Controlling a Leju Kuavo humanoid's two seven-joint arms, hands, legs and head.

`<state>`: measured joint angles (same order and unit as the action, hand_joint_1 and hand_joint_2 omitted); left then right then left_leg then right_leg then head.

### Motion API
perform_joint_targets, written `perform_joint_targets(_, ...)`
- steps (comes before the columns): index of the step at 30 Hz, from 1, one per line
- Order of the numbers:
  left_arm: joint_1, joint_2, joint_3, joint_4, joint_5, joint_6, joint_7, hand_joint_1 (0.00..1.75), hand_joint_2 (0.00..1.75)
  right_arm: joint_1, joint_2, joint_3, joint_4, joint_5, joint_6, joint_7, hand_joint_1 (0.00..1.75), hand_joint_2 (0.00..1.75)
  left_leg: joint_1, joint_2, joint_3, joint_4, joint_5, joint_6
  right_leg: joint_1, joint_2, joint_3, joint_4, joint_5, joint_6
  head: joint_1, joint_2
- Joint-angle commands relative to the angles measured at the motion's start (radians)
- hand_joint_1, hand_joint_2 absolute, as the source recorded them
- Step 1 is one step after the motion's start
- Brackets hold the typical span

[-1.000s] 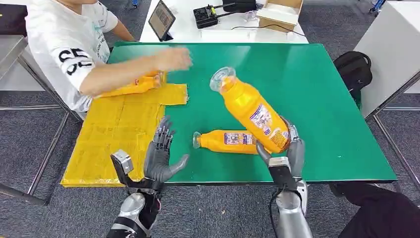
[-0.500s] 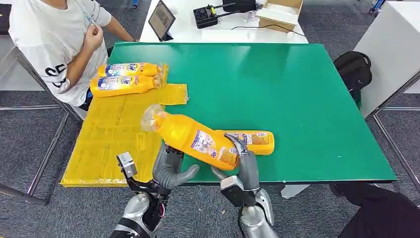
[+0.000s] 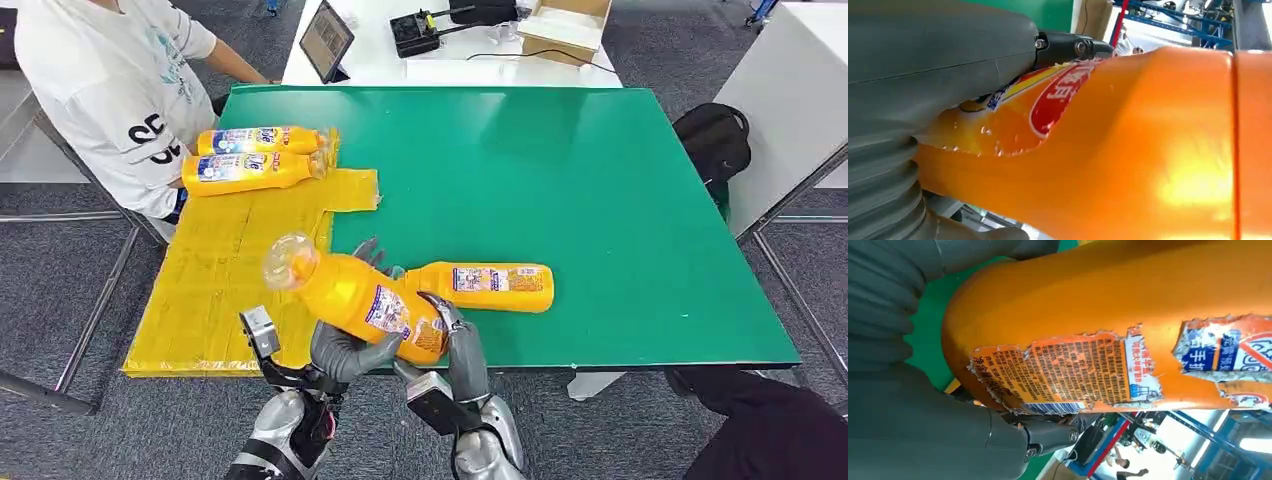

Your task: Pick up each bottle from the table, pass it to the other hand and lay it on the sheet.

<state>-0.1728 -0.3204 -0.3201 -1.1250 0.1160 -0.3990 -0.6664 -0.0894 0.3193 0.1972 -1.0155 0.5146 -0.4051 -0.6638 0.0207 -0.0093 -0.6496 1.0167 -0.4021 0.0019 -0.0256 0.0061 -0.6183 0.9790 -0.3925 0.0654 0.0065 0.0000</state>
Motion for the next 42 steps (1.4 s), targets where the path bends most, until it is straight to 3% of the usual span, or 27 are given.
perform_joint_targets(1, -0.066, -0.024, -0.019, 0.145, -0.044, 0.069, 0.021, 0.00, 1.75, -0.068, 0.019, 0.083, 0.228, 0.063, -0.002, -0.034, 1.75, 1.75, 0.000, 0.001, 0.006, -0.001, -0.002, 0.001, 0.001, 0.000, 0.006, -0.001, -0.002, -0.003, 0.000, 0.000)
perform_joint_targets(6, -0.083, -0.029, -0.013, 0.132, -0.010, 0.049, 0.024, 0.00, 1.75, -0.102, 0.028, 0.132, 0.380, 0.074, -0.017, -0.034, 1.75, 1.75, 0.001, 0.000, 0.003, 0.000, -0.001, 0.000, 0.001, -0.001, 0.003, -0.001, -0.001, -0.002, 0.000, 0.000)
perform_joint_targets(11, -0.090, -0.029, -0.003, 0.155, -0.049, 0.124, 0.018, 0.00, 1.75, -0.110, 0.024, 0.144, 0.404, 0.052, -0.014, -0.034, 1.75, 1.75, 0.001, -0.001, 0.004, 0.000, -0.001, 0.001, 0.002, -0.003, 0.004, -0.001, -0.002, -0.003, 0.000, 0.000)
perform_joint_targets(12, -0.091, -0.029, -0.002, 0.156, -0.051, 0.128, 0.016, 0.66, 1.75, -0.110, 0.024, 0.142, 0.405, 0.051, -0.013, -0.034, 1.75, 1.75, 0.000, -0.001, 0.003, -0.001, -0.001, 0.000, 0.001, -0.002, 0.003, -0.001, -0.002, -0.002, 0.000, 0.000)
perform_joint_targets(13, -0.093, -0.029, 0.000, 0.158, -0.055, 0.135, 0.014, 1.62, 1.75, -0.110, 0.025, 0.141, 0.409, 0.050, -0.010, -0.034, 1.75, 1.75, 0.001, -0.001, 0.005, -0.001, -0.002, 0.001, 0.001, -0.003, 0.005, -0.001, -0.002, -0.003, 0.000, 0.000)
perform_joint_targets(14, -0.095, -0.029, 0.001, 0.159, -0.061, 0.148, 0.010, 1.75, 1.75, -0.111, 0.027, 0.137, 0.412, 0.048, -0.009, -0.034, 1.75, 1.75, 0.001, -0.001, 0.004, 0.000, -0.001, 0.001, 0.001, -0.003, 0.004, -0.001, -0.002, -0.003, 0.000, 0.000)
perform_joint_targets(24, -0.101, -0.029, 0.025, 0.161, -0.048, 0.162, 0.013, 1.75, 1.75, -0.116, 0.026, 0.130, 0.421, 0.049, -0.004, -0.034, 1.75, 1.75, 0.001, -0.001, 0.002, 0.000, -0.001, 0.000, 0.001, -0.003, 0.002, 0.000, -0.001, -0.002, 0.000, 0.000)
perform_joint_targets(26, -0.100, -0.029, 0.026, 0.157, -0.048, 0.166, 0.015, 1.75, 1.75, -0.115, 0.027, 0.127, 0.418, 0.054, -0.011, -0.034, 0.42, 1.75, 0.001, -0.001, 0.003, 0.000, -0.001, 0.001, 0.001, -0.003, 0.003, 0.000, -0.002, -0.003, 0.000, 0.000)
perform_joint_targets(27, -0.100, -0.029, 0.027, 0.157, -0.045, 0.165, 0.017, 1.75, 1.75, -0.114, 0.026, 0.126, 0.417, 0.057, -0.014, -0.034, 0.05, 1.75, 0.001, -0.001, 0.002, 0.000, -0.001, 0.000, 0.001, -0.002, 0.001, -0.001, -0.001, -0.002, 0.000, 0.000)
perform_joint_targets(29, -0.099, -0.029, 0.030, 0.157, -0.041, 0.162, 0.018, 1.75, 1.75, -0.112, 0.028, 0.117, 0.414, 0.059, -0.028, -0.034, 0.00, 1.75, 0.001, -0.001, 0.002, 0.000, -0.001, 0.000, 0.001, -0.003, 0.001, 0.000, -0.001, -0.002, 0.000, 0.000)
perform_joint_targets(30, -0.098, -0.029, 0.031, 0.156, -0.040, 0.163, 0.018, 1.75, 1.75, -0.112, 0.030, 0.112, 0.412, 0.056, -0.036, -0.034, 0.00, 0.00, 0.001, -0.002, 0.005, 0.000, -0.002, 0.001, 0.001, -0.004, 0.005, 0.000, -0.003, -0.003, 0.000, 0.000)
perform_joint_targets(42, -0.090, -0.029, 0.040, 0.151, -0.043, 0.184, 0.018, 1.75, 1.75, -0.108, 0.030, 0.102, 0.379, 0.014, -0.041, -0.034, 0.00, 0.00, 0.001, -0.001, 0.004, 0.000, -0.002, 0.001, 0.001, -0.003, 0.003, 0.000, -0.002, -0.003, 0.000, 0.000)
